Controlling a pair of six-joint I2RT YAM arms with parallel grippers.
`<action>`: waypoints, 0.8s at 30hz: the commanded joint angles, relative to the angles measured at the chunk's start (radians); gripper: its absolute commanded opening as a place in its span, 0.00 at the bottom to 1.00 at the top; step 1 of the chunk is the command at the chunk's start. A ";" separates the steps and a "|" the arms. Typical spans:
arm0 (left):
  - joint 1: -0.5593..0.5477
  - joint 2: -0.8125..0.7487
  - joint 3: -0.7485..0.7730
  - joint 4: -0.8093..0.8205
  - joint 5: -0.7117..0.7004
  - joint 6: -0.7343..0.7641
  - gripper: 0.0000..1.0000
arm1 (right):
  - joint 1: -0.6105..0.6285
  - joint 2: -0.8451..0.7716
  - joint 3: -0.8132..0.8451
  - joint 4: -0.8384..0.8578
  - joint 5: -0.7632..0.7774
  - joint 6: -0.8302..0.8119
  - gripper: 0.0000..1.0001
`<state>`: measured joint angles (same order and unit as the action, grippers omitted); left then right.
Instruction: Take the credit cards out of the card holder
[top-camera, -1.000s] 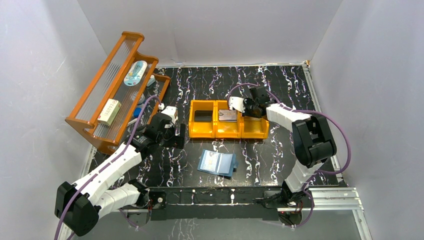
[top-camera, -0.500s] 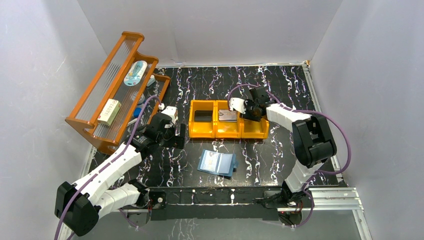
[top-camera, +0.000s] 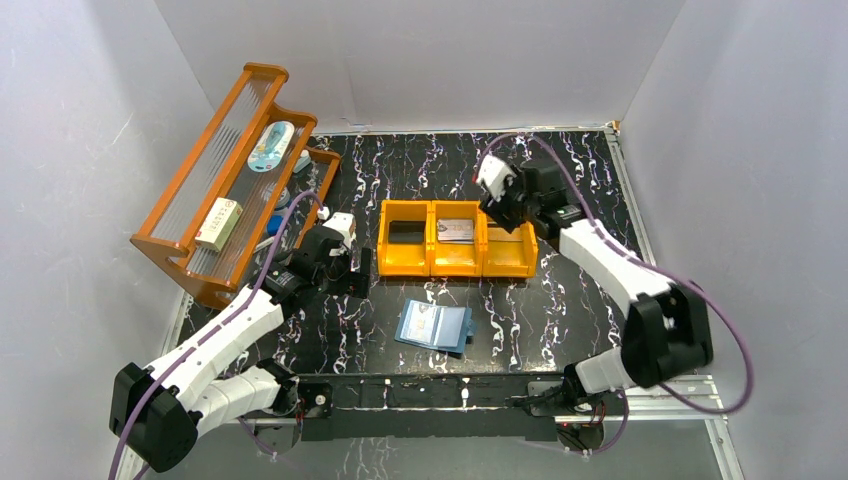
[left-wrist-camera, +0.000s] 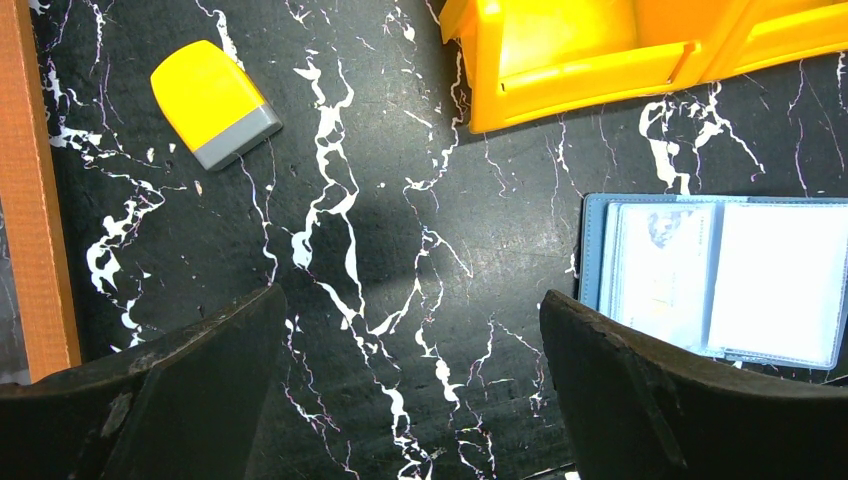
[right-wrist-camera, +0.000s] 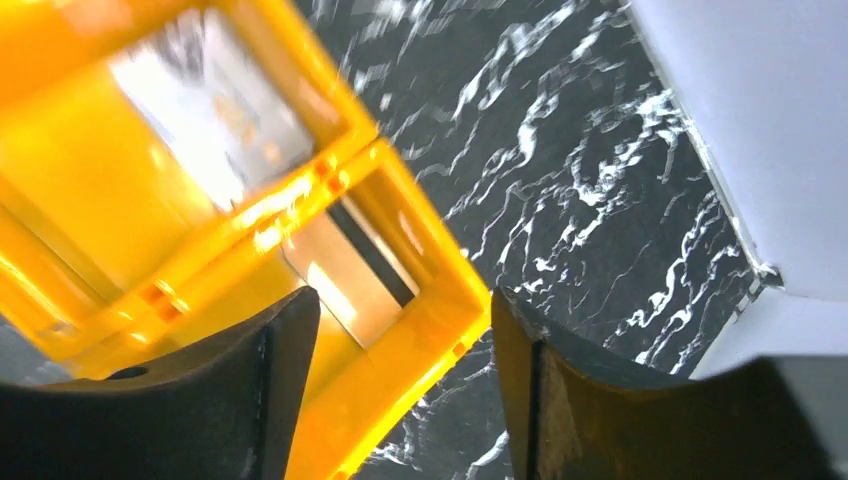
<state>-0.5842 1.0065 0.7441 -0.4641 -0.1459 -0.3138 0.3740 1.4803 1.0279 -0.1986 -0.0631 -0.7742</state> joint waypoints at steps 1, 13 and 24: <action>0.004 -0.015 -0.001 0.001 -0.009 0.010 0.98 | -0.002 -0.213 -0.005 0.163 -0.060 0.546 0.79; 0.004 -0.023 -0.002 -0.002 -0.023 0.005 0.98 | -0.003 -0.602 -0.223 0.114 -0.011 1.437 0.98; 0.003 -0.030 -0.001 -0.006 -0.049 0.000 0.98 | 0.277 -0.566 -0.324 -0.121 0.141 1.735 0.98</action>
<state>-0.5842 1.0039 0.7441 -0.4644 -0.1577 -0.3141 0.4778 0.9077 0.6685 -0.1764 -0.1226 0.8318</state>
